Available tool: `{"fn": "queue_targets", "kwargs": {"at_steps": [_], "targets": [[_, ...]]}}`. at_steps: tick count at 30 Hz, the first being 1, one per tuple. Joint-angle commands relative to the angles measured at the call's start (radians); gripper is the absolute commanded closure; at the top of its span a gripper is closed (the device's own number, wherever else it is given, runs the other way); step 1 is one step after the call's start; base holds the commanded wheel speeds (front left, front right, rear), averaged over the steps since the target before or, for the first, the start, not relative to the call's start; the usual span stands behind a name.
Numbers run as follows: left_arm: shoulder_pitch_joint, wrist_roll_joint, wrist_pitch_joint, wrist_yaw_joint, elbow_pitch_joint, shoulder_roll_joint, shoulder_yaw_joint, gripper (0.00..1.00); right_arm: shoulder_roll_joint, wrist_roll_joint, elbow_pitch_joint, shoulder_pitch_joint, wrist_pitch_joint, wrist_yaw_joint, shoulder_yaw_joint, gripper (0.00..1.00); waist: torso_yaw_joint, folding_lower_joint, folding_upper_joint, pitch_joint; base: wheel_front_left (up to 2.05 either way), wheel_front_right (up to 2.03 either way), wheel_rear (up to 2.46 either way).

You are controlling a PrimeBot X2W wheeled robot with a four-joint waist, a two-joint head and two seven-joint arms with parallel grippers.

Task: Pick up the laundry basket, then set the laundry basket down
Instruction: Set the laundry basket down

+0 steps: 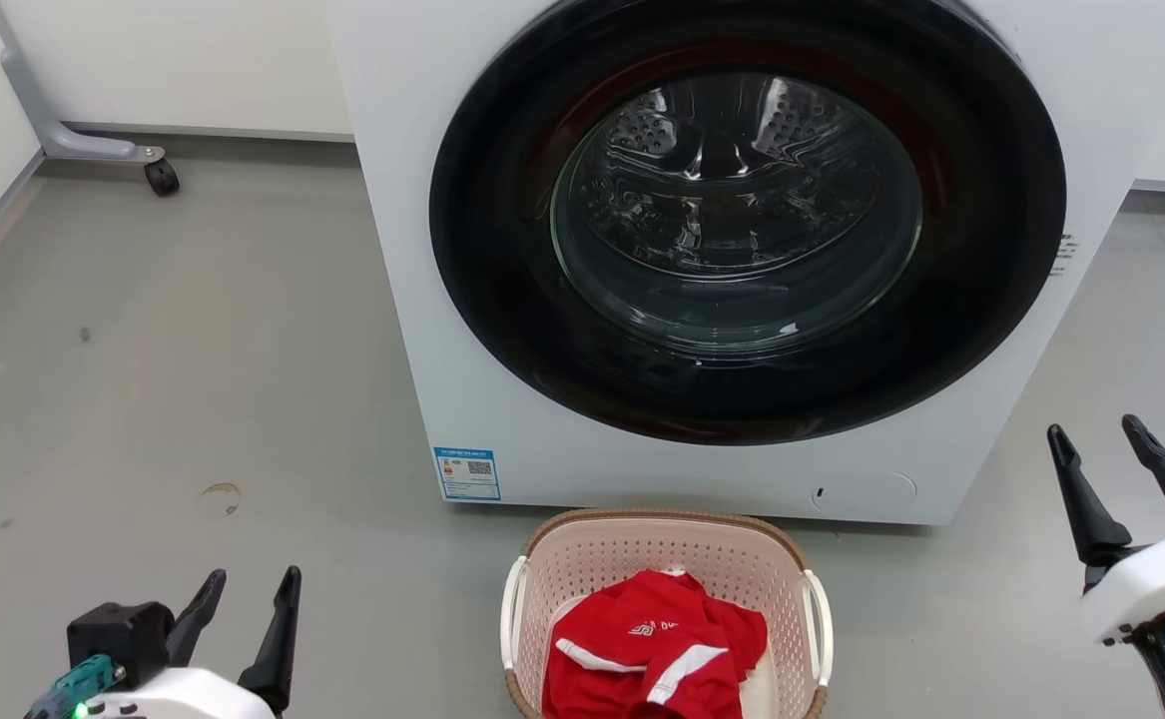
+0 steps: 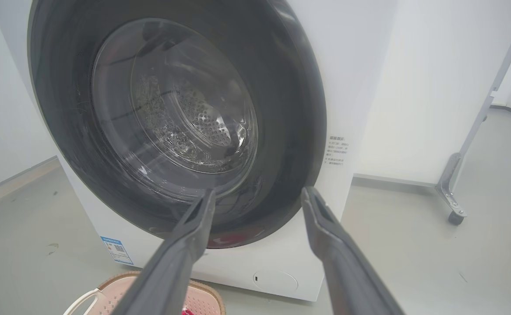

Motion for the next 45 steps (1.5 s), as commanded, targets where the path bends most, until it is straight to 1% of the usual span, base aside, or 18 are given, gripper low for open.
{"fn": "queue_targets", "kwargs": {"at_steps": [1,5,10,15,29,45], "targets": [[0.007,-0.016,0.001,0.032,-0.092,0.053,0.060,0.00,-0.037,-0.011,-0.052,0.024,-0.007,-0.004,-0.011,0.00,-0.001,0.0000,-0.0001,-0.003,0.00,0.00,0.00],[0.086,-0.050,0.014,0.067,-0.203,0.101,0.087,0.00,-0.061,-0.011,-0.098,0.080,-0.007,-0.004,-0.040,0.00,-0.004,0.0000,-0.0001,-0.007,0.00,0.00,0.00],[0.163,-0.067,0.031,0.096,-0.282,0.164,0.103,0.00,-0.089,0.002,-0.127,0.132,-0.007,-0.004,-0.046,0.00,-0.016,0.0000,-0.0001,-0.014,0.00,0.00,0.00],[0.184,-0.069,0.036,0.106,-0.315,0.183,0.106,0.00,-0.097,0.004,-0.146,0.156,-0.006,-0.004,-0.055,0.00,-0.014,0.0000,-0.0001,-0.009,0.00,0.00,0.00],[0.173,-0.061,0.048,0.119,-0.346,0.186,0.100,0.00,-0.095,0.000,-0.186,0.172,0.013,-0.004,-0.071,0.00,0.007,0.0000,-0.0001,-0.005,0.00,0.00,0.00],[0.158,-0.077,0.079,0.136,-0.348,0.199,0.110,0.00,-0.081,0.010,-0.172,0.166,0.025,-0.004,-0.052,0.00,0.003,0.0000,-0.0001,-0.010,0.00,0.00,0.00]]}}
